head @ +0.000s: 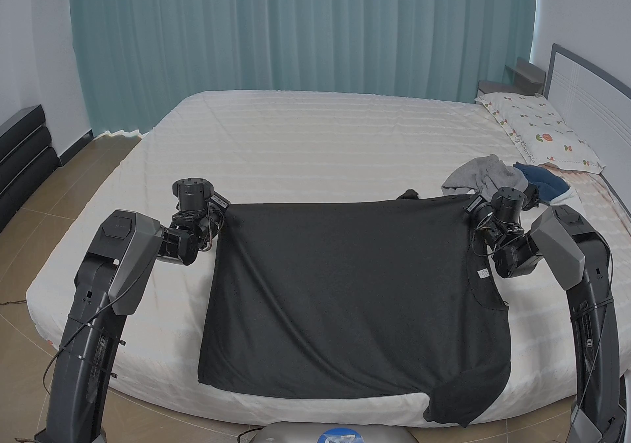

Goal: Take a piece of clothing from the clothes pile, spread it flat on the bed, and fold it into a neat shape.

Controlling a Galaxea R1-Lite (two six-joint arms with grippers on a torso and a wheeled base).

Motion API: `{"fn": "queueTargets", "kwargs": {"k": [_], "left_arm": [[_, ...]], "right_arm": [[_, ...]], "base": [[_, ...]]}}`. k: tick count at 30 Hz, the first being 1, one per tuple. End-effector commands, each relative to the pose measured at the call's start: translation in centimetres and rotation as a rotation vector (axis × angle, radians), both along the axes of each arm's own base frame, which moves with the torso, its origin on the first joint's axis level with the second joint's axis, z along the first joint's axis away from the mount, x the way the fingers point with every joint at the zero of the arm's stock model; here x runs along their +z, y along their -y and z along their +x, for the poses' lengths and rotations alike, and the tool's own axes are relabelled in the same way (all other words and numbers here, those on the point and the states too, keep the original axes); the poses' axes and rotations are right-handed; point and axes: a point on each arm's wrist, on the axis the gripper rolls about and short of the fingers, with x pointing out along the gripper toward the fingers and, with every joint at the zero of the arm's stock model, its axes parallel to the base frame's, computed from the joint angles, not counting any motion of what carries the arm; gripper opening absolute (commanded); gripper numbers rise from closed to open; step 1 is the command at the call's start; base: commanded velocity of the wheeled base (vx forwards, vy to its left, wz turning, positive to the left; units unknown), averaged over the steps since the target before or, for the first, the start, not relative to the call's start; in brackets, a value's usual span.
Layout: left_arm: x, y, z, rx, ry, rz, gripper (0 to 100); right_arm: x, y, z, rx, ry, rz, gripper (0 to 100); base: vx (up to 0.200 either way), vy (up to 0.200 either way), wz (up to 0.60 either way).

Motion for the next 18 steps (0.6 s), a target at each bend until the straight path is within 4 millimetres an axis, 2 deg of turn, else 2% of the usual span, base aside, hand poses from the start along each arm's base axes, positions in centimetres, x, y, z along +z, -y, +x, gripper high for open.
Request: {"fn": "queueTargets", "kwargs": {"k": [1,6,10,13,16,18], "left_arm": [[-0.6,0.0,0.0,0.001,-0.015,0.005,0],[-1.1,0.0,0.0,-0.007,-0.024,0.005,0],[-1.2,0.1,0.0,-0.018,-0.023,0.001,0],[-0.5,0.2,0.0,-0.023,-0.003,0.003,0],[-0.3,0.2,0.0,-0.023,0.003,0.002,0],[-0.7,0.3,0.1,-0.028,0.010,0.002,0]], "right_arm": [[-0.6,0.2,0.5,-0.004,0.002,-0.001,0],[-0.9,0.2,1.1,-0.009,0.000,-0.002,0],[-0.2,0.2,1.6,-0.009,0.032,-0.001,0],[1.3,0.5,2.0,-0.018,0.080,-0.002,0],[1.2,0.7,2.1,-0.021,0.081,-0.005,0],[0.3,0.6,2.1,-0.023,0.060,-0.024,0]], "base": [[0.000,0.000,0.00],[0.000,0.000,0.00],[0.000,0.000,0.00],[0.000,0.000,0.00],[0.000,0.000,0.00],[0.000,0.000,0.00]]}}
